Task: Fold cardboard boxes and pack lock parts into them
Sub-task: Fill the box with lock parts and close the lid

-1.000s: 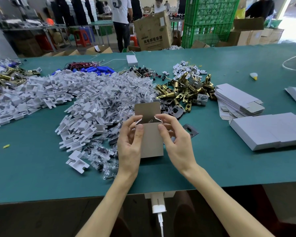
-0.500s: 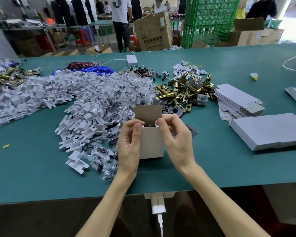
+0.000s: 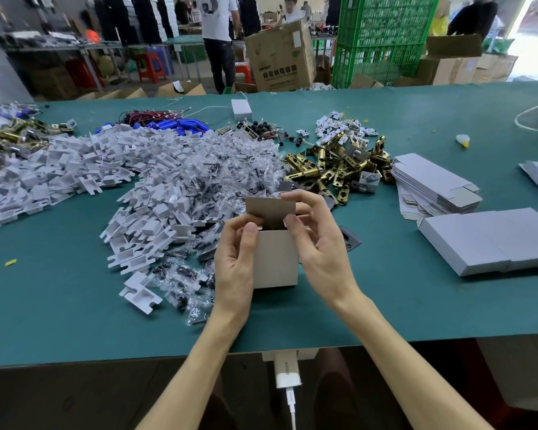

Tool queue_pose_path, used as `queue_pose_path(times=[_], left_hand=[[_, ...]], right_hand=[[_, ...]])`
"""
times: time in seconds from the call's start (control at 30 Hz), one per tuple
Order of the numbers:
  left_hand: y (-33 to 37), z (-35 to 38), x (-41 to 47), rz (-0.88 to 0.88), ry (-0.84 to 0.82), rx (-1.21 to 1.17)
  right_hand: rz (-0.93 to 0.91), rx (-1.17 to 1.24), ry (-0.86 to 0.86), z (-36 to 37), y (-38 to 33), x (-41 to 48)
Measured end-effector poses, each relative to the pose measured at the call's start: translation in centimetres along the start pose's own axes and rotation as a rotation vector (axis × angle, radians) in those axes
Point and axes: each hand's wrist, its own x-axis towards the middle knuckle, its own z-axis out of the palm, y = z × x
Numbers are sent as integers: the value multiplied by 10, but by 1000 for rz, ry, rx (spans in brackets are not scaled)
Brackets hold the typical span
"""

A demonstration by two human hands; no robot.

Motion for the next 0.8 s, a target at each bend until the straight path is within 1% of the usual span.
queue_pose_path(times=[0.17,0.33,0.57,0.8], left_hand=[[2,0,-3,29,7,-14],[4,1,-2,41,-23,-16],[-1,-2,-1,16,-33,-49],[-1,-2,0,-24,-31,-72]], right_hand=[[20,17,13,2,-1,-1],[41,19,26,3,0,-3],[77,40,48,5,-2,0],[88,-21,75,7,-3,8]])
